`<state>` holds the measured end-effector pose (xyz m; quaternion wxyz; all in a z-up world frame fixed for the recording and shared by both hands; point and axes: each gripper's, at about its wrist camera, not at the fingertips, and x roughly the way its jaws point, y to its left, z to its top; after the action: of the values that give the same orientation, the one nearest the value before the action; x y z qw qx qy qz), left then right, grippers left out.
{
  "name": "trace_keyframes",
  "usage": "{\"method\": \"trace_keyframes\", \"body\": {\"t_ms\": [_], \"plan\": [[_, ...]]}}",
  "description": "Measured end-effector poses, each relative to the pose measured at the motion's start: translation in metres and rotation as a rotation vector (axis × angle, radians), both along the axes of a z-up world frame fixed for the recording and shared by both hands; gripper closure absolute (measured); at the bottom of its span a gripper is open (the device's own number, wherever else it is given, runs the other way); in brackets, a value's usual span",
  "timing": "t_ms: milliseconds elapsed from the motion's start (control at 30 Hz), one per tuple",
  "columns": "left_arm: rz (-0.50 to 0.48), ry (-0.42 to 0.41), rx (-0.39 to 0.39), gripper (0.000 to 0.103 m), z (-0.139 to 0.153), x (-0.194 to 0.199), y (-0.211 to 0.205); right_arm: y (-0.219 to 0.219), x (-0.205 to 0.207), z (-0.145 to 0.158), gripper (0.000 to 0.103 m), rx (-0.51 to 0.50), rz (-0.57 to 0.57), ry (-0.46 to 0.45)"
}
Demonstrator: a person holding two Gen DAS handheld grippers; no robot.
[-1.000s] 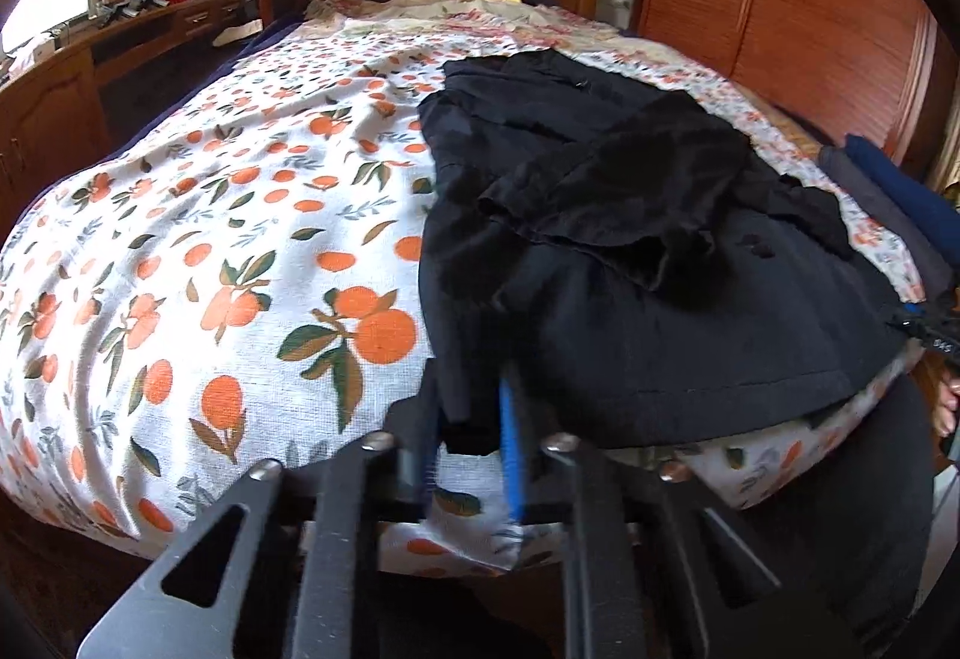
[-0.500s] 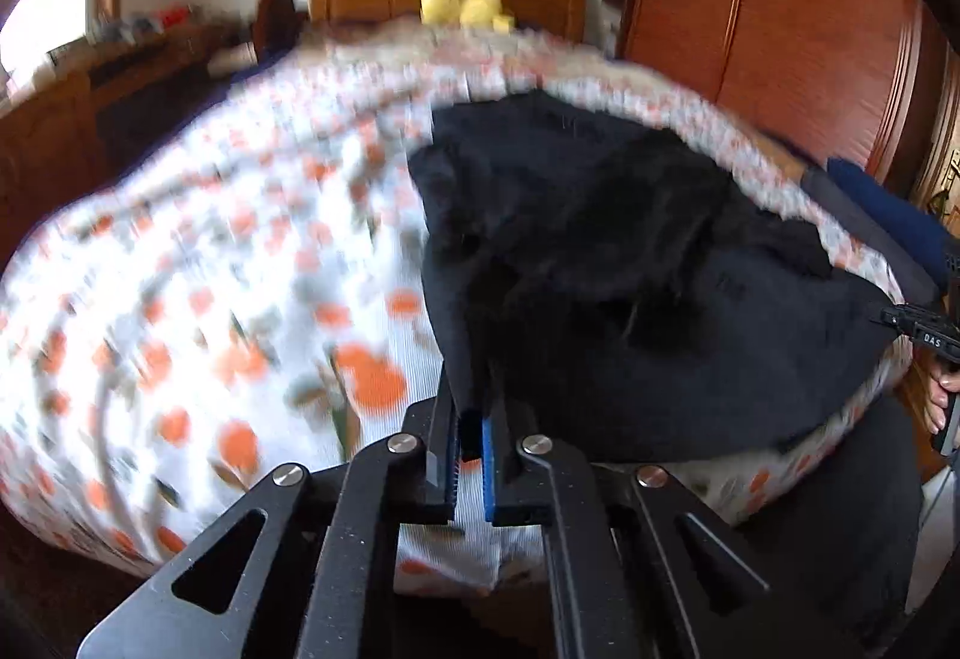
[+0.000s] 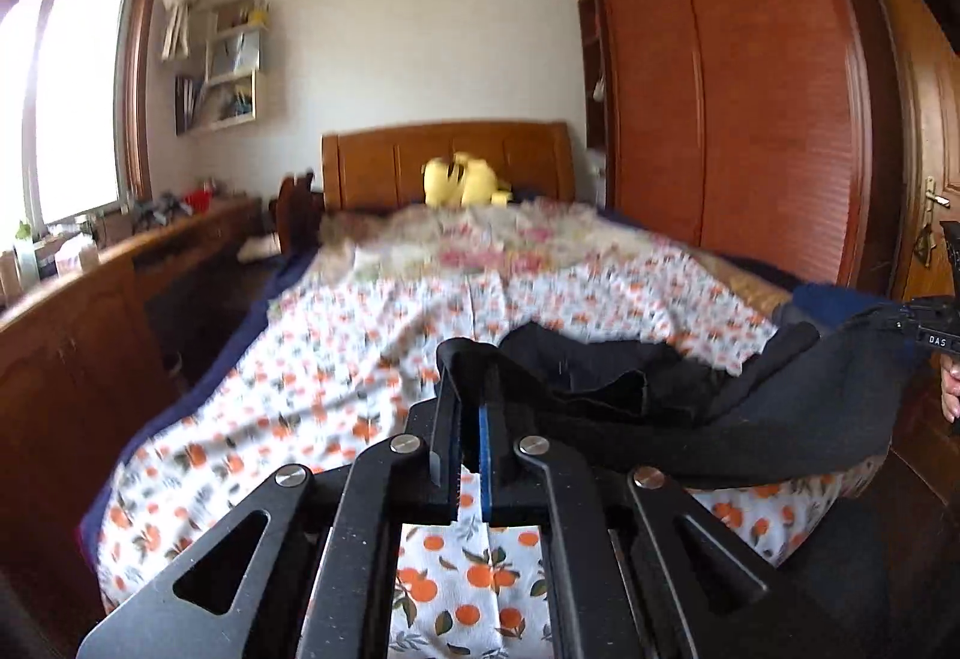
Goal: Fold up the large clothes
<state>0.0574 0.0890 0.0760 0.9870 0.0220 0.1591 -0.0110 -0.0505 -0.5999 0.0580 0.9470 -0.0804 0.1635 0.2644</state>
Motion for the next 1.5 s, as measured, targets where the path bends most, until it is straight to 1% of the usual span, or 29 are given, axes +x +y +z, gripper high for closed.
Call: {"method": "trace_keyframes", "body": {"t_ms": [133, 200, 267, 333, 400, 433, 500, 533, 567, 600, 700, 833, 900, 1000, 1100, 1233, 1333, 1433, 1500], "plan": [[-0.018, -0.065, -0.038, 0.098, 0.026, -0.028, 0.004, -0.020, -0.042, 0.014, 0.096, 0.015, 0.016, -0.036], [-0.031, -0.061, -0.044, 0.098, 0.027, -0.030, 0.007, -0.024, -0.056, 0.014, 0.096, -0.003, 0.017, -0.047], [-0.027, -0.042, -0.029, 0.098, 0.023, -0.024, 0.007, -0.022, -0.058, 0.001, 0.096, -0.014, 0.028, -0.033], [-0.007, -0.012, -0.005, 0.098, 0.010, -0.009, 0.007, -0.016, -0.044, -0.013, 0.096, -0.027, 0.035, -0.008], [0.003, 0.028, -0.008, 0.098, -0.004, 0.007, 0.009, -0.009, -0.026, -0.025, 0.096, -0.036, 0.030, 0.019], [0.014, 0.057, -0.017, 0.098, -0.017, 0.024, 0.013, -0.004, -0.012, -0.031, 0.096, -0.035, 0.028, 0.034], [0.028, 0.090, -0.021, 0.098, -0.032, 0.043, 0.017, 0.005, 0.016, -0.048, 0.095, -0.031, 0.021, 0.054], [0.045, 0.115, -0.021, 0.098, -0.044, 0.060, 0.020, 0.011, 0.030, -0.052, 0.095, -0.028, 0.018, 0.066], [0.055, 0.126, -0.018, 0.098, -0.051, 0.068, 0.021, 0.016, 0.044, -0.059, 0.095, -0.026, 0.011, 0.077], [0.071, 0.142, -0.016, 0.098, -0.061, 0.084, 0.024, 0.022, 0.058, -0.065, 0.095, -0.027, 0.002, 0.086], [0.093, 0.171, -0.031, 0.098, -0.080, 0.115, 0.029, 0.040, 0.099, -0.073, 0.095, -0.044, -0.031, 0.096], [0.102, 0.188, -0.046, 0.098, -0.092, 0.145, 0.031, 0.062, 0.130, -0.076, 0.095, -0.061, -0.056, 0.105], [0.105, 0.182, -0.034, 0.098, -0.094, 0.161, 0.030, 0.071, 0.143, -0.073, 0.095, -0.070, -0.067, 0.096], [0.114, 0.168, -0.022, 0.098, -0.095, 0.182, 0.029, 0.084, 0.176, -0.071, 0.095, -0.068, -0.089, 0.090], [0.124, 0.165, -0.017, 0.098, -0.100, 0.202, 0.031, 0.100, 0.209, -0.081, 0.095, -0.059, -0.106, 0.110], [0.117, 0.196, -0.045, 0.098, -0.114, 0.225, 0.039, 0.124, 0.242, -0.094, 0.095, -0.085, -0.123, 0.151], [0.102, 0.230, -0.067, 0.098, -0.129, 0.234, 0.042, 0.144, 0.257, -0.101, 0.095, -0.133, -0.127, 0.173], [0.103, 0.227, -0.067, 0.092, -0.139, 0.235, 0.042, 0.159, 0.268, -0.103, 0.095, -0.173, -0.125, 0.190], [0.096, 0.225, -0.048, 0.082, -0.144, 0.233, 0.040, 0.169, 0.278, -0.105, 0.095, -0.199, -0.128, 0.205]]}}
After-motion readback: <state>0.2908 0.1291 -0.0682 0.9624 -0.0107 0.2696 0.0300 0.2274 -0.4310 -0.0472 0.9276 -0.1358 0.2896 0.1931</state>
